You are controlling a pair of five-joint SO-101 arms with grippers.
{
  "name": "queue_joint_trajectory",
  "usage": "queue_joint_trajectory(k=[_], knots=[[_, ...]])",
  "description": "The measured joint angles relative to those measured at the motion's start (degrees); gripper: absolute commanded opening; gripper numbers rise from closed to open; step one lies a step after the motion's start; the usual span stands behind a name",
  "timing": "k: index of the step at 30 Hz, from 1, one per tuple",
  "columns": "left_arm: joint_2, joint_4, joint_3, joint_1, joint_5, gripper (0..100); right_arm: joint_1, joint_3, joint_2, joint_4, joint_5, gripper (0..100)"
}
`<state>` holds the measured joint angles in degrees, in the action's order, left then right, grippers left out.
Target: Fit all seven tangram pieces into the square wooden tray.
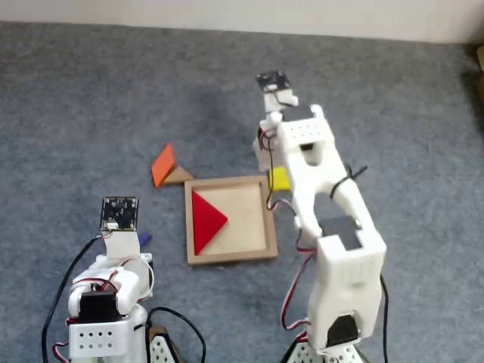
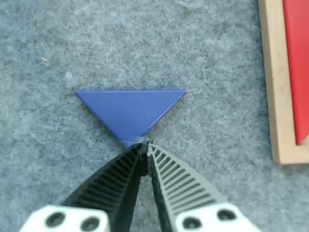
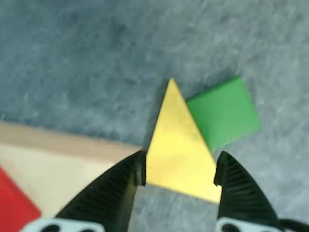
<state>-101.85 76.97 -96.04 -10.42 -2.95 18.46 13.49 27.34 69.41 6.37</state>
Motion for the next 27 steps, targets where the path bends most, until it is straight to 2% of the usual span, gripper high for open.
queue_joint_trajectory(k=[5,10,18,23,27], knots=[[0.0,0.0,0.0,0.0,0.0,1,-0.53,8.7,7.65,0.79,0.0,23.1],[0.0,0.0,0.0,0.0,0.0,1,-0.44,10.73,9.76,1.67,0.09,23.1],[0.0,0.0,0.0,0.0,0.0,1,-2.02,10.73,9.85,11.96,0.18,22.8],[0.0,0.0,0.0,0.0,0.0,1,-4.22,10.73,9.85,15.91,5.45,22.8],[0.0,0.0,0.0,0.0,0.0,1,-5.27,10.73,9.85,16.53,6.24,22.8]])
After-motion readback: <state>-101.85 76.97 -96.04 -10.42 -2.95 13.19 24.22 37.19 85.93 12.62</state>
